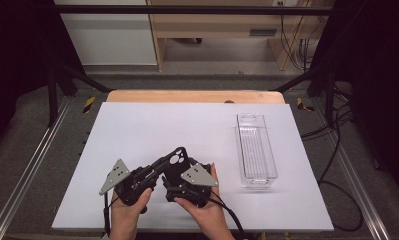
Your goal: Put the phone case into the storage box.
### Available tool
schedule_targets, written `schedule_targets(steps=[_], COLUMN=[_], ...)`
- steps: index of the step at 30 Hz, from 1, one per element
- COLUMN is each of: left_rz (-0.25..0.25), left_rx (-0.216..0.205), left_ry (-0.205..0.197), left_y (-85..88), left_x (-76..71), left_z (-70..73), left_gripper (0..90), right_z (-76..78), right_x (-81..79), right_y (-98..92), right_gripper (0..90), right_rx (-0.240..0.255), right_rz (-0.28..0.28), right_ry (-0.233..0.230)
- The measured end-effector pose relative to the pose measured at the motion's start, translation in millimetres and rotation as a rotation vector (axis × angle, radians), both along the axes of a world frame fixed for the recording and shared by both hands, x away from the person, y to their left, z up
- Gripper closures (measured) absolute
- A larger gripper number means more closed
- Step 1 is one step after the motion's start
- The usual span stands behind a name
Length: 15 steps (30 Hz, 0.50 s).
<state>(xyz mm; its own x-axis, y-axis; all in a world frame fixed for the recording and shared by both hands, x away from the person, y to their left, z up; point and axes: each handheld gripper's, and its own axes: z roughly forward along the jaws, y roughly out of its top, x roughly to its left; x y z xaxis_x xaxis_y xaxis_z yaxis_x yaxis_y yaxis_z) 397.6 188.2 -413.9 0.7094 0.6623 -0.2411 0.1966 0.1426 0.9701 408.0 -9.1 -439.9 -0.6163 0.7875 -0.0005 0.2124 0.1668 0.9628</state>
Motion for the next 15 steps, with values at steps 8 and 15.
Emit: schedule_targets(steps=[8, 15], left_rz=[-0.013, -0.009], left_rx=[0.002, 0.000], left_ry=[0.004, 0.003], left_y=[-4.2, -3.4], left_x=[-1.9, -2.1], left_z=[-1.1, -0.7], left_gripper=[80.6, 80.6], right_z=[0.5, 0.5], right_x=[-0.4, -0.4], right_y=[0.5, 0.7], right_gripper=[5.6, 11.3], right_rx=[0.005, 0.008], right_rz=[-0.015, -0.008], right_ry=[-0.018, -0.019])
